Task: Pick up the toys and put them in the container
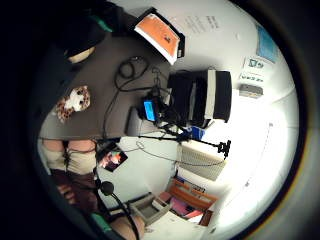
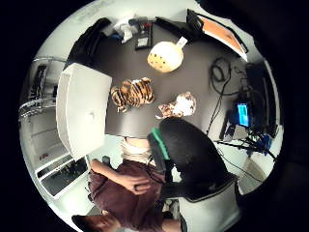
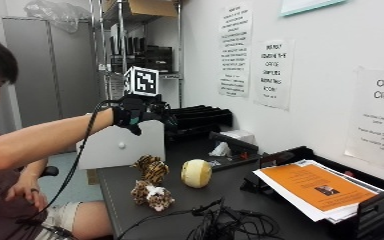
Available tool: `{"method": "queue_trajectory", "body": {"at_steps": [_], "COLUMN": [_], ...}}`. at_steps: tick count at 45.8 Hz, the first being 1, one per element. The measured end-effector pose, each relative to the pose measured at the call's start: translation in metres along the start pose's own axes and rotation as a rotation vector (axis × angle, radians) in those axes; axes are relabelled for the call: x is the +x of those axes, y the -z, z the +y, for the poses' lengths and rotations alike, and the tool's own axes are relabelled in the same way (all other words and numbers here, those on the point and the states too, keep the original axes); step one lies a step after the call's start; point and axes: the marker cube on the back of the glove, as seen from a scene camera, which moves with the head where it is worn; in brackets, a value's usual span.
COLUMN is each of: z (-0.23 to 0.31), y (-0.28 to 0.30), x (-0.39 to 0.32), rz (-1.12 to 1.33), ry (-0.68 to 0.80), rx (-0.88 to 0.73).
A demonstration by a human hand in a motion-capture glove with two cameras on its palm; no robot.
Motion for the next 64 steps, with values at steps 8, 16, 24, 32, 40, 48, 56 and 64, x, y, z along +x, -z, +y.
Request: {"method": "queue_trajectory", "body": {"at_steps": [8,16,24,32,40,48,56,64], "z": [-0.004,-0.007,-0.013,-0.026,-0.027,-0.037,-0.045,-0.048], "y": [-0.029,-0.059,-0.085,-0.111,-0.143,-0.170,-0.191,-0.212], "x": [-0.011,-0.020,-0.030,-0.047,-0.051,-0.066,-0.074,-0.075], "rz": [0.045,0.023,0.022,0.080,0.097,0.141,0.180,0.121], "ry": [0.053,0.141,0.168,0.179,0.215,0.226,0.224,0.268], "rx": [-0.076,-0.141,-0.216,-0.280,-0.337,-0.384,-0.427,-0.411]}}
